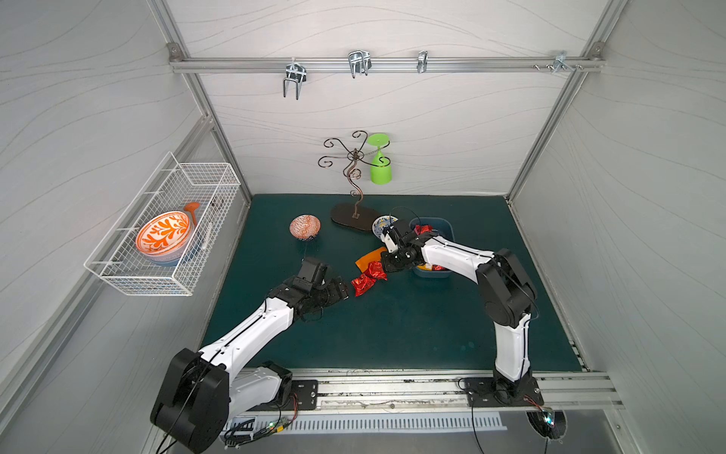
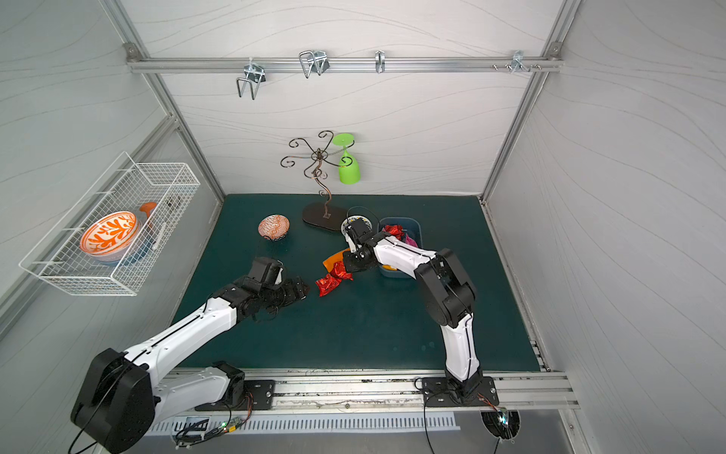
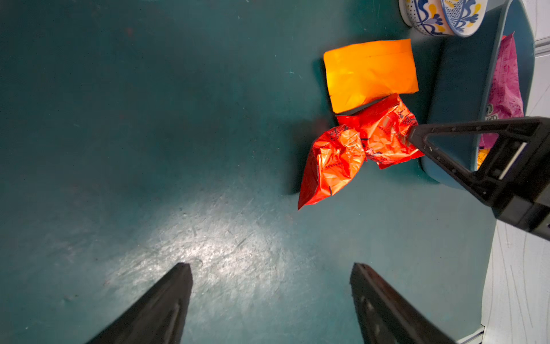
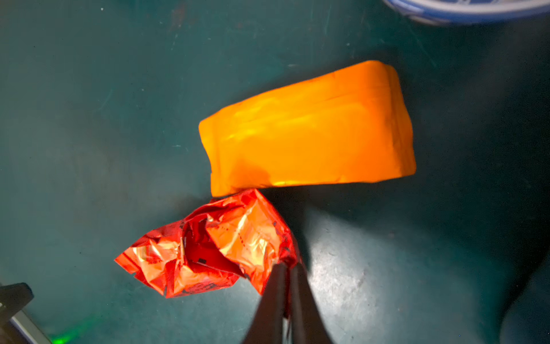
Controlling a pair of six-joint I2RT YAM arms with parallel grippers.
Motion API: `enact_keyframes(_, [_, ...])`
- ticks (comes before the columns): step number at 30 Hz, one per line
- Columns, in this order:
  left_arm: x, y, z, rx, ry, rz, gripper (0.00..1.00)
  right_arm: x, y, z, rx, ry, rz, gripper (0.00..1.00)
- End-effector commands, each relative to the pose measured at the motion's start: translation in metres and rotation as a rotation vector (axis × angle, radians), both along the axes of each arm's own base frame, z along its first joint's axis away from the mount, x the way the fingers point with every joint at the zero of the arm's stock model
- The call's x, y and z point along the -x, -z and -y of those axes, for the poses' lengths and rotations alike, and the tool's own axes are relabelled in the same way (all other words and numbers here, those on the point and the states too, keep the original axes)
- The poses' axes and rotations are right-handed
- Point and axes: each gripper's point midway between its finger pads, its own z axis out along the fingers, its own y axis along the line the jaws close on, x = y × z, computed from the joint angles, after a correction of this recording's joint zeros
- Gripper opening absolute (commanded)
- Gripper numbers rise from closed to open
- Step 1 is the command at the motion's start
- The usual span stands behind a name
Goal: Put the tea bags into the storage box
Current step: Pick up the tea bag from the center of the board.
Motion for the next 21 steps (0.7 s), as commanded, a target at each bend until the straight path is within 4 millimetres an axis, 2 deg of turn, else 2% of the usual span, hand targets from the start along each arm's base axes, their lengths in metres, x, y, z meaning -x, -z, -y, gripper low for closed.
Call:
enact_keyframes(1, [-0.005,-0.006,0.002,0.004,-0.001,0.023,0.88,0.003,-0.005,0.003,0.002,-0.008,-0.007,0.0])
enact_keyframes(5, [-0.006,-0.006,0.002,0.004,-0.002,0.022,0.88,0.005,-0.03,0.004,-0.028,-0.019,0.027,0.0])
enact_keyframes(8, [-0.008,-0.006,0.003,0.001,0.0,0.019,0.88,0.006,-0.056,0.007,-0.079,-0.023,0.049,0.0])
enact_keyframes(11, [-0.01,-0.006,0.005,0.004,0.007,0.017,0.88,0.002,-0.08,0.022,-0.155,0.011,0.042,0.0])
enact_keyframes(12, [-0.01,-0.007,0.006,0.006,0.007,0.018,0.88,-0.002,-0.09,0.032,-0.192,0.037,0.04,0.0])
enact_keyframes(15, [-0.012,-0.008,0.007,0.007,0.009,0.021,0.88,-0.017,-0.106,0.067,-0.247,0.125,0.044,0.0])
enact_keyframes(18, [-0.013,-0.007,0.008,0.011,0.011,0.018,0.88,-0.037,-0.111,0.113,-0.243,0.239,0.076,0.0])
enact_keyframes(21, [-0.014,-0.008,0.01,0.016,0.013,0.019,0.88,-0.055,-0.108,0.153,-0.236,0.335,0.085,0.0])
